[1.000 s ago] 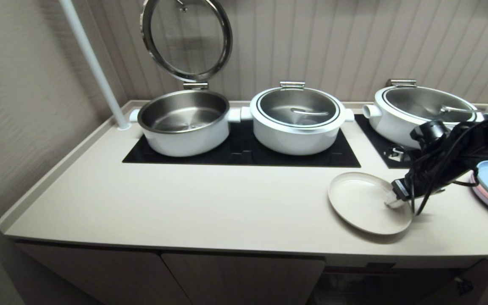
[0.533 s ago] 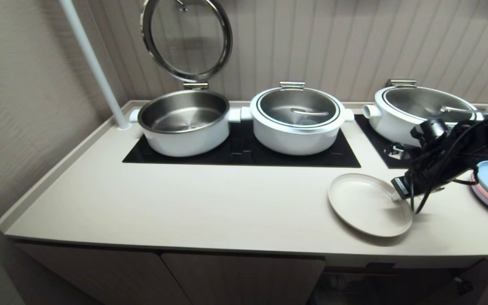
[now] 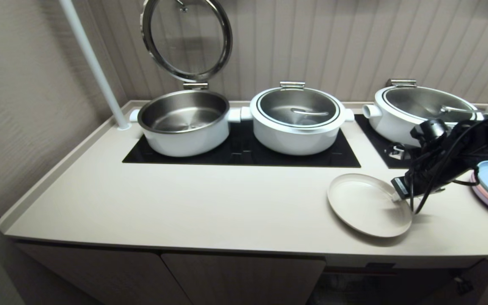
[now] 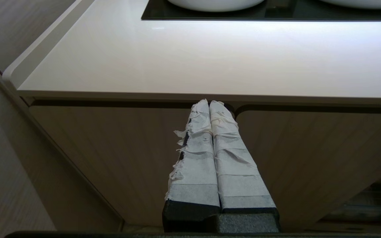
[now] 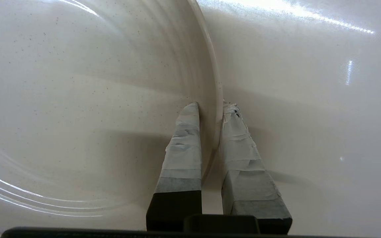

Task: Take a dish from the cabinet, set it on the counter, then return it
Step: Pick up the plate from the table

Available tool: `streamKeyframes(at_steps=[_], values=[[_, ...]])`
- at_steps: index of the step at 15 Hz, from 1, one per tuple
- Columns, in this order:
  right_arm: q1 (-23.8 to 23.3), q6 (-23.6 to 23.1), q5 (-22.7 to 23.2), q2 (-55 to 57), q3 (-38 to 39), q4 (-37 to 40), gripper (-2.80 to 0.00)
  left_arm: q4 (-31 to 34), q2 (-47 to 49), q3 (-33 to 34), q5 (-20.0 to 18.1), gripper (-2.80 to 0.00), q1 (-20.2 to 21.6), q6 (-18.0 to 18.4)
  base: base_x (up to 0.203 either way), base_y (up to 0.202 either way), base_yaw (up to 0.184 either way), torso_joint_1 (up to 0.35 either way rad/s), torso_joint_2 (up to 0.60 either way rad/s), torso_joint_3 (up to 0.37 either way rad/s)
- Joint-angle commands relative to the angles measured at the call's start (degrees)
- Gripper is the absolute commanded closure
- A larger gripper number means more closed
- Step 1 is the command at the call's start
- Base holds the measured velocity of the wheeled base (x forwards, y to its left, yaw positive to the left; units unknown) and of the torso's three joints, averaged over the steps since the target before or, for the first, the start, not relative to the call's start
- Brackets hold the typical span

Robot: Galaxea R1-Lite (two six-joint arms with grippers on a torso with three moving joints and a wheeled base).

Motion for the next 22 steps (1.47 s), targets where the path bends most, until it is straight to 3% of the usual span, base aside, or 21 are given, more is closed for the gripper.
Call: streamKeyframes(at_steps=[1, 6, 9, 13, 16, 19, 22], values=[[0.1, 0.9, 0.0, -0.6, 0.2, 0.1, 0.00, 0.0, 0.0, 0.0, 0.0, 0.00, 0.0, 0.0, 0.000, 0.000, 0.000, 0.000, 0.00, 0.000], [0.1, 2.6, 0.1, -3.5, 3.1, 0.1, 0.00, 0.0, 0.0, 0.0, 0.0, 0.00, 0.0, 0.0, 0.000, 0.000, 0.000, 0.000, 0.00, 0.000], [0.2, 7.3, 0.2, -5.3, 4.6, 0.0, 0.00, 0.0, 0.0, 0.0, 0.0, 0.00, 0.0, 0.0, 0.000, 0.000, 0.000, 0.000, 0.00, 0.000], [0.1, 8.0, 0.3, -8.7, 8.0, 0.0, 0.00, 0.0, 0.0, 0.0, 0.0, 0.00, 0.0, 0.0, 0.000, 0.000, 0.000, 0.000, 0.00, 0.000], [0.2, 13.3, 0.3, -11.7, 11.2, 0.0, 0.00, 0.0, 0.0, 0.0, 0.0, 0.00, 0.0, 0.0, 0.000, 0.000, 0.000, 0.000, 0.00, 0.000], [-0.1, 15.5, 0.3, -14.7, 15.5, -0.6, 0.00, 0.0, 0.0, 0.0, 0.0, 0.00, 0.0, 0.0, 0.000, 0.000, 0.000, 0.000, 0.00, 0.000], [-0.1, 20.2, 0.4, -17.6, 19.0, -5.3, 0.00, 0.0, 0.0, 0.0, 0.0, 0.00, 0.0, 0.0, 0.000, 0.000, 0.000, 0.000, 0.00, 0.000]])
